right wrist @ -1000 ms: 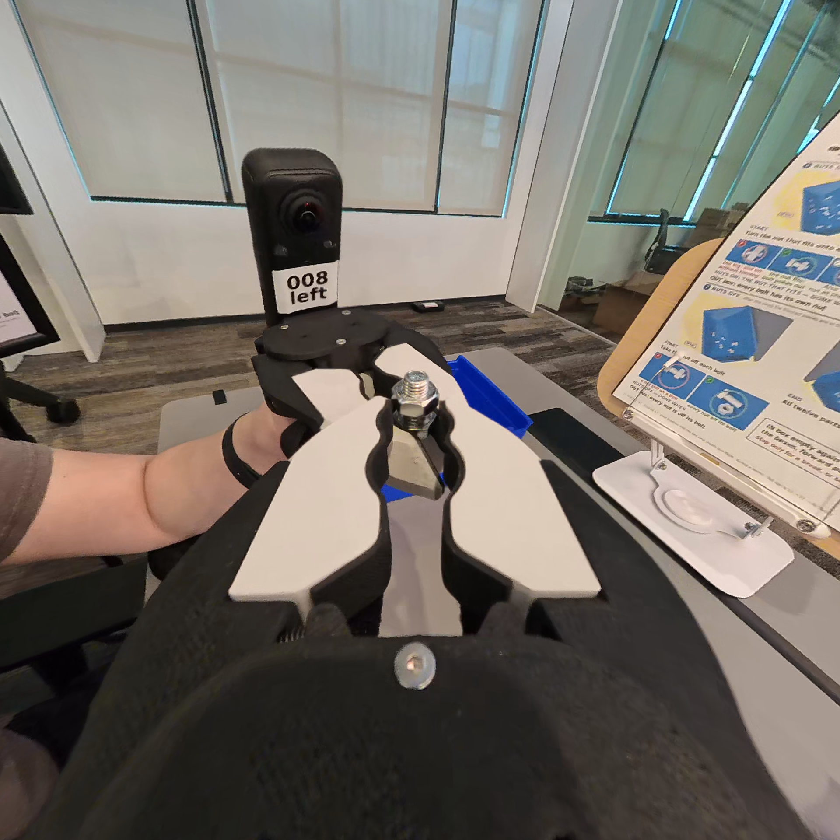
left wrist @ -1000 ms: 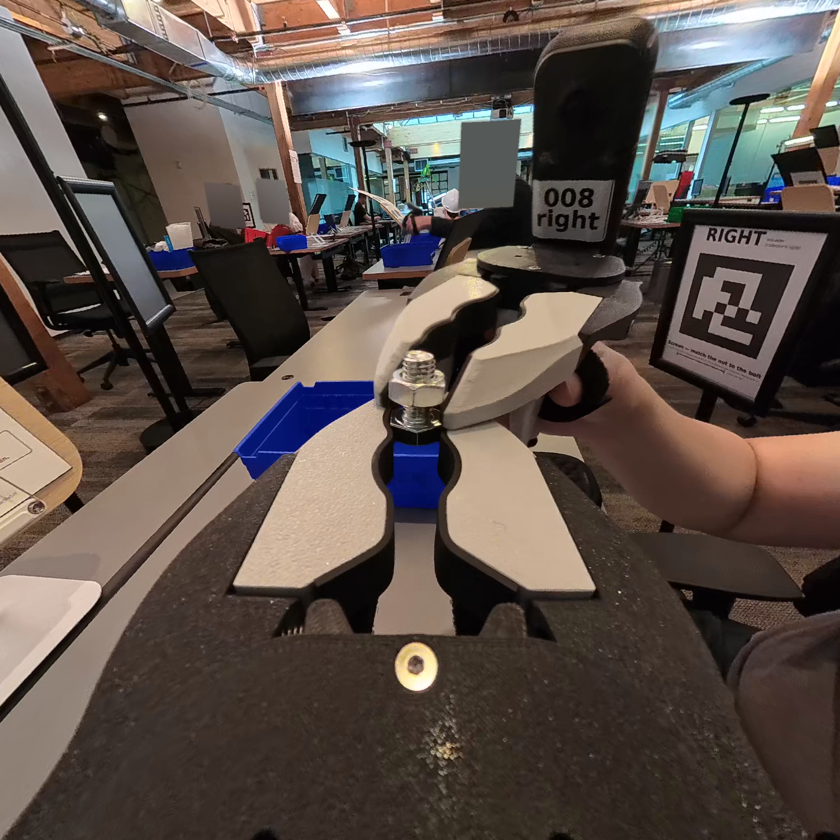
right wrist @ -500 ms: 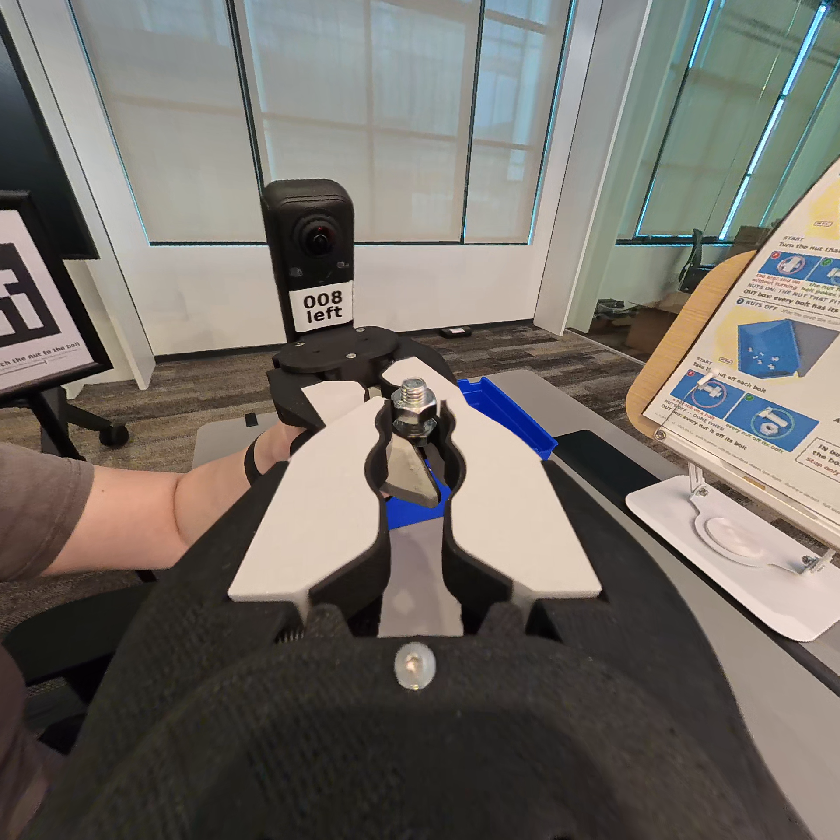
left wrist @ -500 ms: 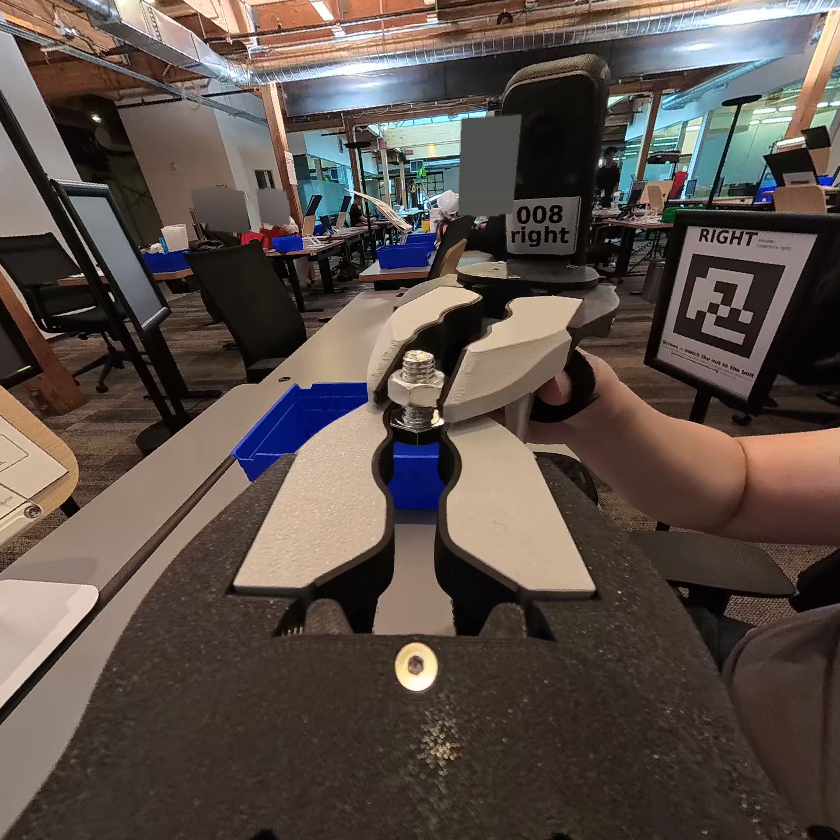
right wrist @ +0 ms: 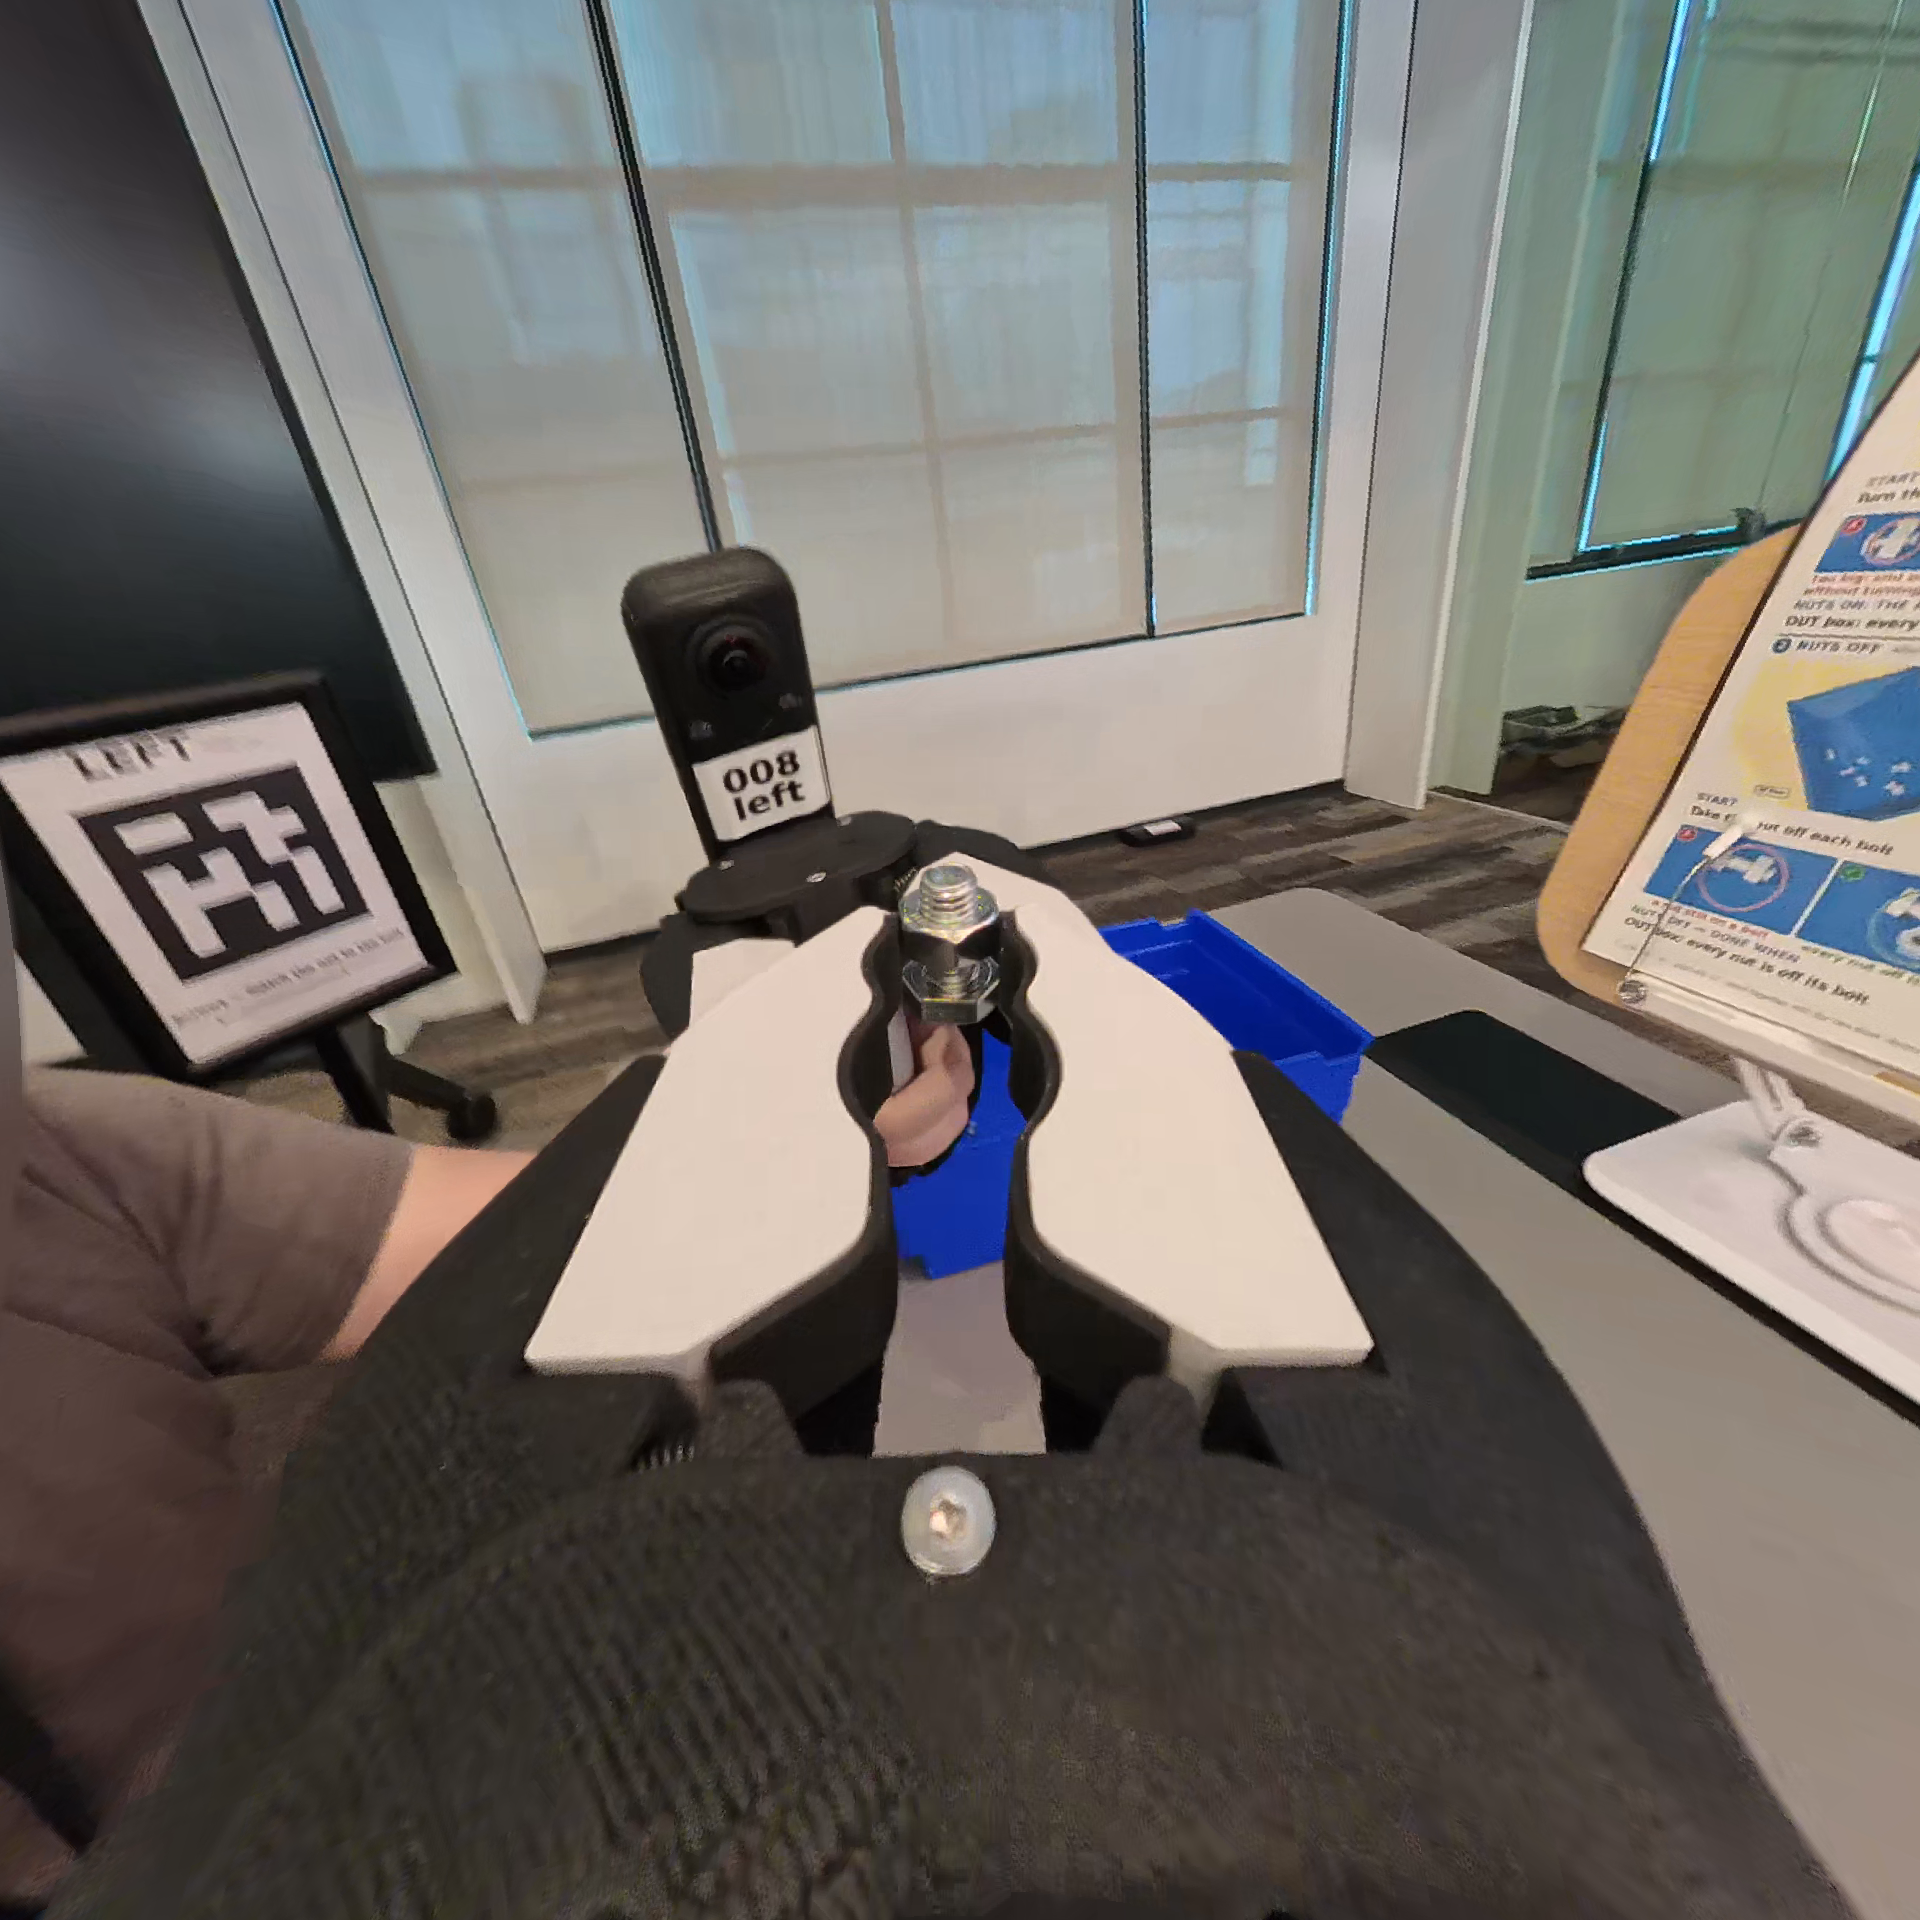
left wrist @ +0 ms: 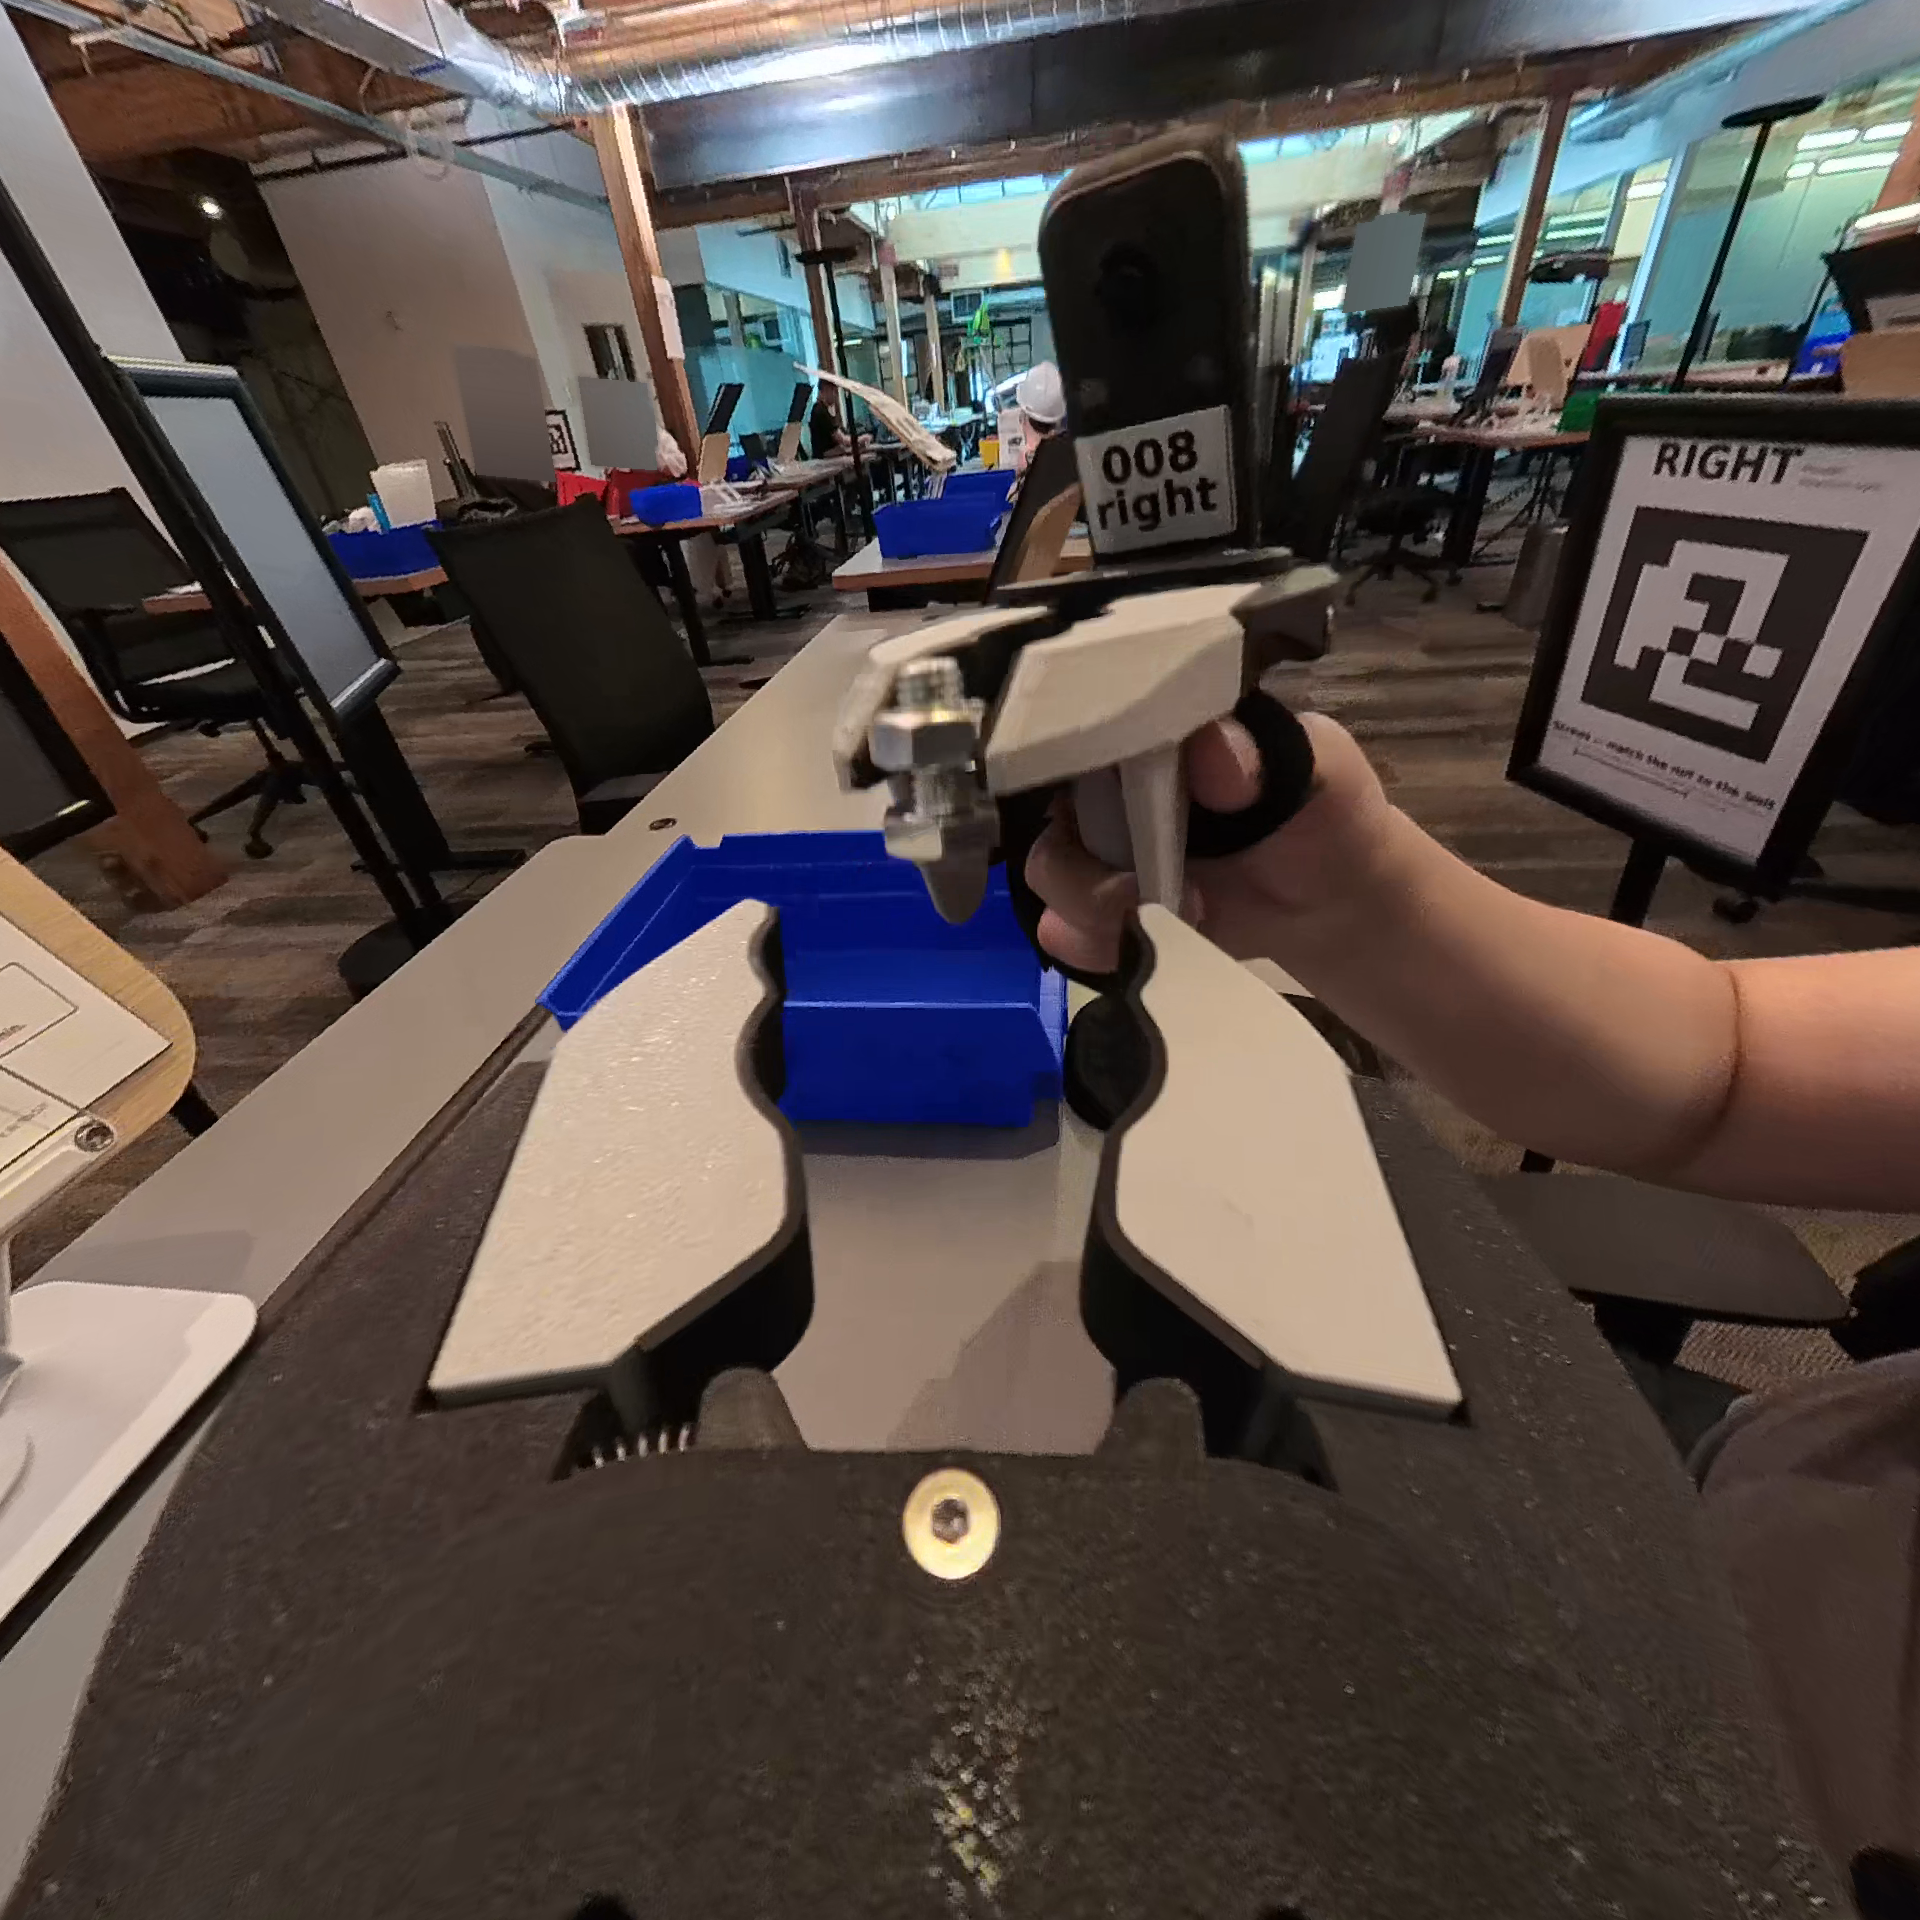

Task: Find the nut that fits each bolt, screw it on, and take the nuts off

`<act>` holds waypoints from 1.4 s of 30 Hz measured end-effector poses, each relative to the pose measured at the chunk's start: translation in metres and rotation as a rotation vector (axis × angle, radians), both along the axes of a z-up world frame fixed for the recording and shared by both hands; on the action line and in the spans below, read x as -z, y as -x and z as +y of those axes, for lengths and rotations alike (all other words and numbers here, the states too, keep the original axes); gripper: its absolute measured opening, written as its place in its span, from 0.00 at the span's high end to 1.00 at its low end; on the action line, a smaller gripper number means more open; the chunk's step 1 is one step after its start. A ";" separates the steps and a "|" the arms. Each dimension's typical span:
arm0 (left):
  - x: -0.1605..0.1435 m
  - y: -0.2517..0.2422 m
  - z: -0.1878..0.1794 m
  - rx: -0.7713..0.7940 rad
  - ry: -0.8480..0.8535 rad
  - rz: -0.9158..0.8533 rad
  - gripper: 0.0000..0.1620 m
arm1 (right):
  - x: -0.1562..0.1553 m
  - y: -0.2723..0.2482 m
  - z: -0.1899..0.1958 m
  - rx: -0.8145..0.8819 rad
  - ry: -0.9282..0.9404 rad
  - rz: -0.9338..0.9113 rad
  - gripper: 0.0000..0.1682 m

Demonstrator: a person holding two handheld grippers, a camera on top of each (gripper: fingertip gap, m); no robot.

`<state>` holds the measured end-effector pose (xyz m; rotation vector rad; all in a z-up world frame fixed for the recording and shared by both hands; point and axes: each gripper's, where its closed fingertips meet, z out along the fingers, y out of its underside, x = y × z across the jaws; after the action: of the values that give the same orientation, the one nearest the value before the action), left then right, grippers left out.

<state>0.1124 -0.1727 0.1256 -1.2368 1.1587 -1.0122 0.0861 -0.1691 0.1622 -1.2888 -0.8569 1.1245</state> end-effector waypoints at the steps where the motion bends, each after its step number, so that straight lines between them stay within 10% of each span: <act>1: 0.001 -0.001 -0.001 -0.002 -0.001 0.008 0.60 | -0.002 -0.007 0.001 -0.009 0.022 0.028 0.89; 6: 0.007 -0.001 0.000 -0.017 -0.018 0.058 0.58 | 0.019 -0.073 0.036 0.163 0.115 -0.118 0.89; 13: 0.012 -0.002 0.004 -0.023 -0.012 0.083 0.62 | 0.138 -0.260 0.137 0.718 0.591 -0.603 0.89; 22: 0.029 -0.007 0.015 -0.044 0.015 0.134 0.63 | 0.264 -0.342 0.159 0.838 1.024 -1.012 0.89; 42: 0.045 -0.010 0.029 -0.056 0.054 0.169 0.63 | 0.314 -0.379 0.161 0.959 1.133 -1.292 0.88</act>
<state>0.1219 -0.1440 0.0807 -1.4115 1.2254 -0.9158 0.4650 -0.0078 -0.1515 -3.0216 -0.1953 -0.2846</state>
